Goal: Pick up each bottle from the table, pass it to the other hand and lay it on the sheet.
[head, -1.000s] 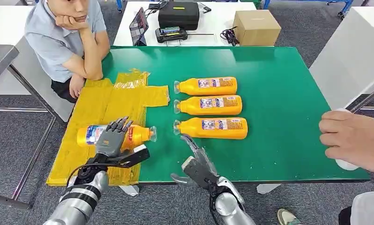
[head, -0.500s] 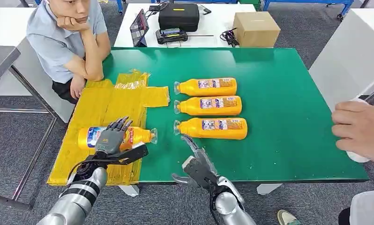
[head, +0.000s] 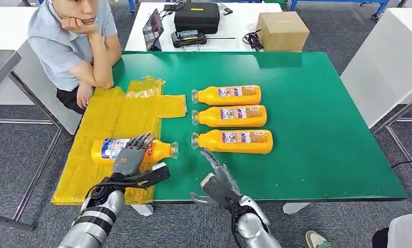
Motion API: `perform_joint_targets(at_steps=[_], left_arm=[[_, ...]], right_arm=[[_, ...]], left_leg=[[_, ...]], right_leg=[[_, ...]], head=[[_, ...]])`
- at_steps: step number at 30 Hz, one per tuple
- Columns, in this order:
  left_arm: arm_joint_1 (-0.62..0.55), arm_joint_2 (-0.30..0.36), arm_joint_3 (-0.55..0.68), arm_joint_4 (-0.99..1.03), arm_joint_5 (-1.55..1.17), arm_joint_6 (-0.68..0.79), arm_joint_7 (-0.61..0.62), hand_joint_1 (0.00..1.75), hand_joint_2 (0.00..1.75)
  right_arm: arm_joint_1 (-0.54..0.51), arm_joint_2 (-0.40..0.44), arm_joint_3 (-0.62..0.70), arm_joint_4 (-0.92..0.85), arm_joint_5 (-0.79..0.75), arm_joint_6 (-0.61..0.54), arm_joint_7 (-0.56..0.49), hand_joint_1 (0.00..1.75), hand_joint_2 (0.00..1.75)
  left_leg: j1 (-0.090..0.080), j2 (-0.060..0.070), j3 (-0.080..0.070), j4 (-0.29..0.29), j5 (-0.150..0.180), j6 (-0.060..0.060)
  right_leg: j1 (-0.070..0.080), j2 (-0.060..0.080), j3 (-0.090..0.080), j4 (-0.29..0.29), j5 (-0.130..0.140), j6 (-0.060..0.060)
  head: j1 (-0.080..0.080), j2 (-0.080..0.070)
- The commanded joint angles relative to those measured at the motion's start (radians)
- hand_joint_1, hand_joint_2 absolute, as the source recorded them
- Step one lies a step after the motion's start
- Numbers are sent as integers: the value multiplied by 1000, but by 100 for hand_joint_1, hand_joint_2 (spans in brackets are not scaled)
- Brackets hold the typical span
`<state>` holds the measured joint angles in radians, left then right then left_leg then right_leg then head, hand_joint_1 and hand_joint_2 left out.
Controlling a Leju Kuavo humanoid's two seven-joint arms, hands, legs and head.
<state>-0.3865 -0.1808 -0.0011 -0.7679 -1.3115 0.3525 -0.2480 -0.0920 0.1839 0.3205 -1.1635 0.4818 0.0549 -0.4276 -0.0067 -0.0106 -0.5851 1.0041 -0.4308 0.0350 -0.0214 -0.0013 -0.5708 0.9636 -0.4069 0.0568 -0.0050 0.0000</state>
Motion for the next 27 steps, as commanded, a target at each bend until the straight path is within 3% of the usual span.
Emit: perform_joint_targets(at_steps=[1, 6, 17, 24, 27], left_arm=[[60, -21, -67, -142, 30, -40, -10, 0, 175], [97, -23, -117, -249, 44, -31, 1, 0, 175], [150, -37, -154, -464, 20, 140, -15, 0, 175], [170, -47, -163, -516, 22, 146, -17, 0, 175], [224, -80, -163, -616, 153, 121, -85, 0, 175]], right_arm=[[-4, 2, -31, 8, 12, -7, 9, 0, 175], [-5, 6, -33, 2, 25, -8, 13, 0, 175], [-3, 7, -22, -24, 47, -14, 35, 0, 175], [2, 7, -19, -27, 50, -15, 40, 0, 175], [36, 10, -32, -82, 47, -19, 38, 0, 175]], left_leg=[[2, 1, 0, 0, -1, -2], [1, 0, -3, 1, -1, -1], [2, 2, -4, 2, -2, -3], [2, 2, -4, 1, -2, -2], [1, 1, -5, 0, -1, -1]], right_leg=[[2, 0, 1, 0, -1, -3], [1, -1, -3, 0, -1, -2], [2, 1, -4, 1, -1, -3], [2, 1, -4, 0, -1, -3], [1, 1, -5, 0, 0, -2]], head=[[0, 0], [0, 0], [0, 0], [0, 0], [0, 0]])
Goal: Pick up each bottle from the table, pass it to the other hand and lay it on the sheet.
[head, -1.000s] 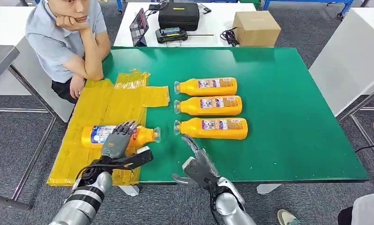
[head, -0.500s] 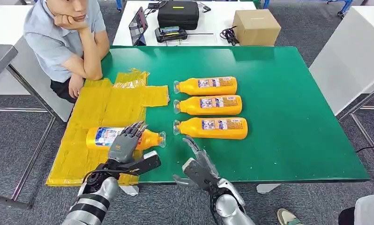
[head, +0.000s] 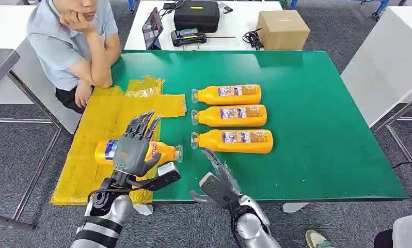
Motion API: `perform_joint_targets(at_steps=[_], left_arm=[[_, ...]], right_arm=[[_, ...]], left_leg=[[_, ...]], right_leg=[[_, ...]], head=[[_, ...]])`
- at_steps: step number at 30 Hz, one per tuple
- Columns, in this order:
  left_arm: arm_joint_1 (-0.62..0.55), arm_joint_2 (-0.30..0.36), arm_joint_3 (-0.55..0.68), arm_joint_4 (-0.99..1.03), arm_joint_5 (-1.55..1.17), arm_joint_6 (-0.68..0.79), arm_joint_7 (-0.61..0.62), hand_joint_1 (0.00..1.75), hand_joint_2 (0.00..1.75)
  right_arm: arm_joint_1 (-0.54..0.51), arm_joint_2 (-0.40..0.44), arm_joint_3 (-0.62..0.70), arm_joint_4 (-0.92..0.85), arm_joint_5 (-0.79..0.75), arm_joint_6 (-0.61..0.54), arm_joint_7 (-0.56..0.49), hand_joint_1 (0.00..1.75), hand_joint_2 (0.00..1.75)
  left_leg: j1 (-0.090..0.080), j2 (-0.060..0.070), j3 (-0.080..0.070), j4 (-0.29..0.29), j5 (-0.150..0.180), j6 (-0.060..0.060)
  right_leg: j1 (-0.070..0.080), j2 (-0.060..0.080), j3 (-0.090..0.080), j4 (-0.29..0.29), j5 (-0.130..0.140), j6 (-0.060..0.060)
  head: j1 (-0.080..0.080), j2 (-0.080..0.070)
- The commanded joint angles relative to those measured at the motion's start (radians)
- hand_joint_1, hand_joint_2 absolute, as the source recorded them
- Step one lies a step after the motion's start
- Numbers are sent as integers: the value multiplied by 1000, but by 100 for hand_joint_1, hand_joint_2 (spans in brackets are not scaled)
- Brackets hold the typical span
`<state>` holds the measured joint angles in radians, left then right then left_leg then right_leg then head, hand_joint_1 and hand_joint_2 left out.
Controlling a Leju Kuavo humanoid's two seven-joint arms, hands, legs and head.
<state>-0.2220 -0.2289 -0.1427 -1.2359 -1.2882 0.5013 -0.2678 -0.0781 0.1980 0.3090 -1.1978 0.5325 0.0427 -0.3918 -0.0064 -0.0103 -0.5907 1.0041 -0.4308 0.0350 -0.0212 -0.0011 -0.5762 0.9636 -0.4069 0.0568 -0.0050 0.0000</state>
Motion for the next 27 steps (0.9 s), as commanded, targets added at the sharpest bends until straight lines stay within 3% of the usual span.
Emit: perform_joint_targets(at_steps=[1, 2, 9, 14, 19, 22, 23, 27], left_arm=[[87, -40, -24, -198, 197, -56, -83, 0, 175], [113, -45, -24, -241, 257, -64, -93, 0, 175], [261, -96, 98, -445, 677, -197, -148, 0, 175], [310, -120, 129, -472, 759, -259, -146, 0, 175], [348, -120, 99, -515, 804, -312, -112, 0, 175], [361, -117, 89, -532, 836, -364, -113, 0, 175], [364, -115, 85, -536, 861, -392, -118, 0, 175], [370, -116, 79, -541, 883, -416, -132, 0, 175]], right_arm=[[42, -1, -28, -85, -6, -13, 0, 0, 175], [64, 2, -35, -132, -8, -19, -1, 0, 0], [234, 10, -135, -531, -146, 43, -35, 0, 0], [266, 52, -223, -575, -120, 41, -31, 0, 0], [288, 43, -240, -589, 3, -22, -35, 0, 0], [291, 10, -236, -576, 38, -19, -21, 0, 0], [289, -23, -223, -566, 144, -75, -21, 0, 0], [284, -84, -213, -571, 256, -130, -15, 0, 0]], left_leg=[[1, 1, 1, 1, -2, -2], [2, 1, 1, 3, -3, -2], [1, 1, -1, 3, -4, -2], [1, 1, -2, 1, -3, -2], [1, 1, -2, 1, -3, -2], [2, 1, 0, 1, -3, -3], [2, 2, 0, 1, -4, -3], [2, 1, 0, 0, -3, -2]], right_leg=[[1, 1, 1, 1, -1, -2], [2, 0, 2, 1, -2, -3], [1, 0, -1, 2, -3, -3], [1, 1, -2, 0, -2, -2], [1, 0, -2, 0, -2, -2], [2, 0, 0, 0, -2, -3], [2, 1, 0, 0, -3, -4], [2, -1, 1, -1, -2, -3]], head=[[0, 0], [0, 0], [0, 0], [0, 0], [0, 0], [0, 0], [0, 0], [0, 0]])
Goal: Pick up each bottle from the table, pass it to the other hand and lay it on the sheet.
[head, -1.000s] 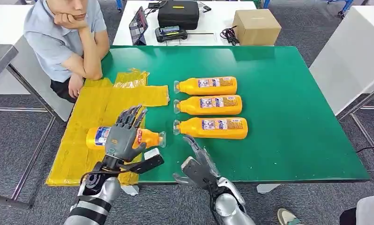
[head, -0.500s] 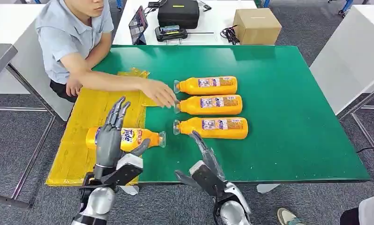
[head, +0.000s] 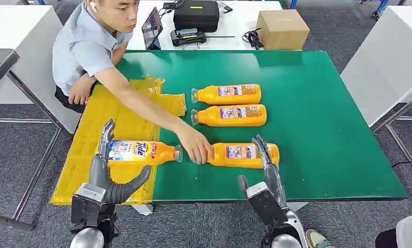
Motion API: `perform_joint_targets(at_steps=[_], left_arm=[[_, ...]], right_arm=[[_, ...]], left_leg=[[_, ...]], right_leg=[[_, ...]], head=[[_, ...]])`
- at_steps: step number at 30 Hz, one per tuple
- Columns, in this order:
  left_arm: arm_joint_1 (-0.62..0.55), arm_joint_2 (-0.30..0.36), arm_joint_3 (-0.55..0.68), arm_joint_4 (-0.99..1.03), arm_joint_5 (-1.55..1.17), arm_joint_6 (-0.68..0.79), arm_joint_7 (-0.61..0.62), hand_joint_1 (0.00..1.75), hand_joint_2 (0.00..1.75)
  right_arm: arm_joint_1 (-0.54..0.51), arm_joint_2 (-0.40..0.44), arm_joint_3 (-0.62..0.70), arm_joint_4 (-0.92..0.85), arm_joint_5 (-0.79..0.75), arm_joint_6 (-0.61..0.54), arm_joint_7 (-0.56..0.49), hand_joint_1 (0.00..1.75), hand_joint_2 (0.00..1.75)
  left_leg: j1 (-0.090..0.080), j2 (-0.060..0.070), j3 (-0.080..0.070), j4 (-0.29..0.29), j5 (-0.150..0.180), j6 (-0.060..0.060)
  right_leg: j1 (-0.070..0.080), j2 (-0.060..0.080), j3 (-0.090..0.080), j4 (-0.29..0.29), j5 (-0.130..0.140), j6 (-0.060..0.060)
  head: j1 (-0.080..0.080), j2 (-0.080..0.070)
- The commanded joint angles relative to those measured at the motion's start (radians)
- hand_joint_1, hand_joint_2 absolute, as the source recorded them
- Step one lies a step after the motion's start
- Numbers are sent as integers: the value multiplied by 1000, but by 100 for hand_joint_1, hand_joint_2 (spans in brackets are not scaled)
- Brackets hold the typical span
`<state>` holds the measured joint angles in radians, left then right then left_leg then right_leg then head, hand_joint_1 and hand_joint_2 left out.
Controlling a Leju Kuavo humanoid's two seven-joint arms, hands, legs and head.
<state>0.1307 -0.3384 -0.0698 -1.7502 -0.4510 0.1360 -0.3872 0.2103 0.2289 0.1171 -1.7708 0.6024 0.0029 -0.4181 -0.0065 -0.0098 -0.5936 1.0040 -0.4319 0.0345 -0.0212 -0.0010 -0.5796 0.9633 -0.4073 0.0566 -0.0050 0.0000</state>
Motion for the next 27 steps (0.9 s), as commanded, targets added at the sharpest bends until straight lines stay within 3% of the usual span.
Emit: perform_joint_targets(at_steps=[1, 9, 13, 14, 21, 27], left_arm=[[17, -6, 6, -26, 45, -50, -12, 0, 175], [11, -11, 20, -5, 123, -85, -5, 0, 175], [1, -11, 8, 9, 136, -92, 12, 0, 175], [-2, -11, 0, 12, 135, -92, 13, 0, 175], [-11, -11, -23, 14, 134, -99, 43, 0, 175], [-27, -10, -38, 46, 135, -98, 49, 0, 175]], right_arm=[[-4, -115, -21, 2, 186, -90, 12, 0, 0], [-2, -209, 27, 67, 172, 10, 106, 0, 0], [-7, -234, 56, 101, 247, -32, 132, 0, 0], [-14, -242, 56, 117, 257, -28, 154, 0, 175], [-79, -300, 107, 173, 598, -139, 260, 0, 175], [-121, -334, 143, 217, 748, -177, 281, 0, 175]], left_leg=[[1, 0, 2, 0, -1, -1], [1, 0, 2, 0, -1, -1], [1, 0, 3, -1, -1, -2], [2, 1, 4, -1, -2, -2], [1, 2, 2, 0, -1, -1], [1, 1, 3, -1, -1, -2]], right_leg=[[1, -1, 3, -1, -1, -2], [1, 0, 3, -1, 0, -2], [2, 0, 4, -2, 0, -2], [2, 0, 5, -2, -1, -3], [1, 1, 3, -1, 0, -1], [2, 0, 4, -2, 0, -2]], head=[[0, 0], [0, 0], [0, 0], [0, 0], [0, 0], [0, 0]])
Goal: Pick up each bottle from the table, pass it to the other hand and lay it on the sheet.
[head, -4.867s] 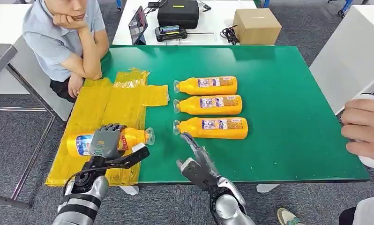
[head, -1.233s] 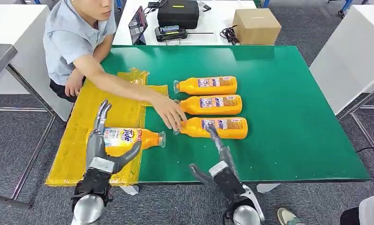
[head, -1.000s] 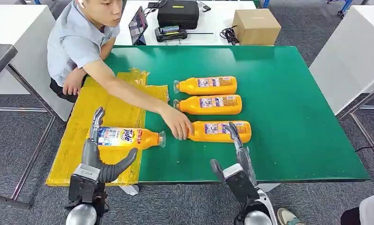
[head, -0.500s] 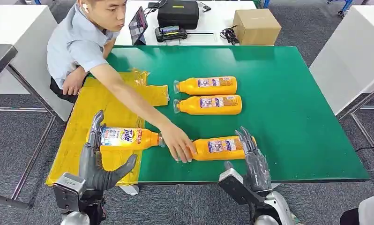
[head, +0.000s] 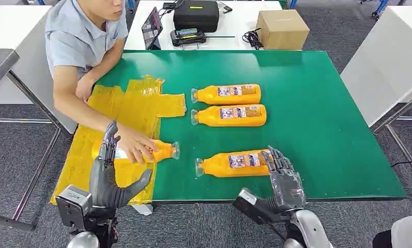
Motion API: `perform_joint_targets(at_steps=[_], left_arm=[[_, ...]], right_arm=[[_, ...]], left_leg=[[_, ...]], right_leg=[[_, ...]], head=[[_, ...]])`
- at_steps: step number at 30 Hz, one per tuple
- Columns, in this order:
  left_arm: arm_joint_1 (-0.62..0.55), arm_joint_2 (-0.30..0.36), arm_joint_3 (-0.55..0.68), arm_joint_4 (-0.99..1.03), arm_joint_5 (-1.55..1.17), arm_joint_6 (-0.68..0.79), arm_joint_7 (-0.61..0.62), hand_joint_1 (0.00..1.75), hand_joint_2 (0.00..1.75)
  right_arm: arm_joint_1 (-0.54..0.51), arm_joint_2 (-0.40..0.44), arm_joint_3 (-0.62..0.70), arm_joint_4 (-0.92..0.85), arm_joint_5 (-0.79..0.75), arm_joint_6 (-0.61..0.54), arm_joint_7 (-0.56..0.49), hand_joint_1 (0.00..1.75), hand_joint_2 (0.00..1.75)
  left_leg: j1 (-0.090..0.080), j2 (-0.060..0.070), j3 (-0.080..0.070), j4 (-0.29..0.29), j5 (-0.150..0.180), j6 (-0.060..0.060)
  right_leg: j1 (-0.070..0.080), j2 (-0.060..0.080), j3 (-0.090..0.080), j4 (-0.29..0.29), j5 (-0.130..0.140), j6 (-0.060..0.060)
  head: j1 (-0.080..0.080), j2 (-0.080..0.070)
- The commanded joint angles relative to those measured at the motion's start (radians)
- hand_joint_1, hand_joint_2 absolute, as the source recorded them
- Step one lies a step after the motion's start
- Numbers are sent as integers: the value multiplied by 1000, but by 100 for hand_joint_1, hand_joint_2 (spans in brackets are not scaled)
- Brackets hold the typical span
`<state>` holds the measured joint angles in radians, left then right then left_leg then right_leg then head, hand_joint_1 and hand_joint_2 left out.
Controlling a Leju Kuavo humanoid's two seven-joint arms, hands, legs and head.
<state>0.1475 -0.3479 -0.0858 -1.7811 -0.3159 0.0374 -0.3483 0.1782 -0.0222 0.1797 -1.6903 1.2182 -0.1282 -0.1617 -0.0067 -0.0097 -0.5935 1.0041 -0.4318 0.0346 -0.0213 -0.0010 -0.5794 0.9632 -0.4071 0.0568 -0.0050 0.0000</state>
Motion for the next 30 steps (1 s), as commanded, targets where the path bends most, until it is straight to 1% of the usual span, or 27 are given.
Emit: perform_joint_targets(at_steps=[1, 2, 4, 10, 13, 15, 18, 20, 23, 24, 29, 30], left_arm=[[-44, 0, -25, 78, 0, 2, 10, 0, 175], [-45, 1, -28, 80, 0, 3, 10, 0, 175], [-47, 3, -30, 83, 0, 4, 10, 0, 175], [-56, 4, -38, 99, -1, 5, 10, 0, 175], [-63, 4, -44, 107, -1, 4, 10, 0, 175], [-68, 7, -50, 114, -4, 0, 13, 0, 175], [-76, 11, -61, 127, -7, -4, 16, 0, 175], [-81, 11, -70, 133, -9, -5, 18, 0, 175], [-91, 16, -86, 148, -14, -13, 28, 0, 175], [-96, 19, -93, 153, -16, -18, 35, 0, 175], [-99, 25, -113, 172, -20, -24, 44, 0, 175], [-99, 26, -116, 175, -20, -24, 45, 0, 175]], right_arm=[[-95, -85, 82, 141, 138, -47, 24, 0, 175], [-106, -90, 87, 147, 153, -48, 23, 0, 175], [-122, -87, 96, 156, 187, -62, 26, 0, 175], [-157, -99, 115, 203, 191, -44, 28, 0, 175], [-186, -101, 110, 247, 161, -20, 24, 0, 175], [-203, -96, 98, 275, 102, 7, 7, 0, 175], [-236, -96, 83, 318, 34, 35, -10, 0, 175], [-262, -98, 84, 347, 28, 39, -8, 0, 175], [-308, -94, 77, 414, -14, 60, -9, 0, 175], [-323, -95, 78, 438, -21, 65, -7, 0, 175], [-338, -106, 87, 469, -31, 75, -4, 0, 175], [-338, -108, 90, 469, -32, 77, -4, 0, 175]], left_leg=[[1, 1, 3, -1, -1, -1], [2, 2, 5, 0, -2, -2], [1, 1, 3, -1, -1, -1], [2, 2, 4, 0, -2, -3], [1, 1, 3, -1, 0, -1], [2, 2, 5, -1, -2, -2], [1, 1, 3, -1, 0, -1], [2, 2, 4, 0, -1, -2], [1, 1, 3, -1, 0, -1], [1, 2, 4, -1, -1, -2], [1, 0, 3, -1, 0, -1], [1, 1, 4, -1, -1, -2]], right_leg=[[1, 1, 3, -1, 0, -2], [2, 1, 5, -2, -1, -3], [1, 1, 3, -1, 0, -2], [2, 1, 4, -1, -1, -3], [1, 0, 3, -1, 0, -1], [2, 2, 5, -2, 0, -3], [1, 1, 3, -1, 0, -2], [2, 1, 5, -2, 0, -3], [1, 1, 3, -1, 0, -2], [1, 1, 4, -1, 0, -2], [1, 0, 3, -1, 0, -1], [1, 0, 4, -2, 0, -2]], head=[[0, 0], [0, 0], [0, 0], [0, 0], [0, 0], [0, 0], [0, 0], [0, 0], [0, 0], [0, 0], [0, 0], [-1, 0]])
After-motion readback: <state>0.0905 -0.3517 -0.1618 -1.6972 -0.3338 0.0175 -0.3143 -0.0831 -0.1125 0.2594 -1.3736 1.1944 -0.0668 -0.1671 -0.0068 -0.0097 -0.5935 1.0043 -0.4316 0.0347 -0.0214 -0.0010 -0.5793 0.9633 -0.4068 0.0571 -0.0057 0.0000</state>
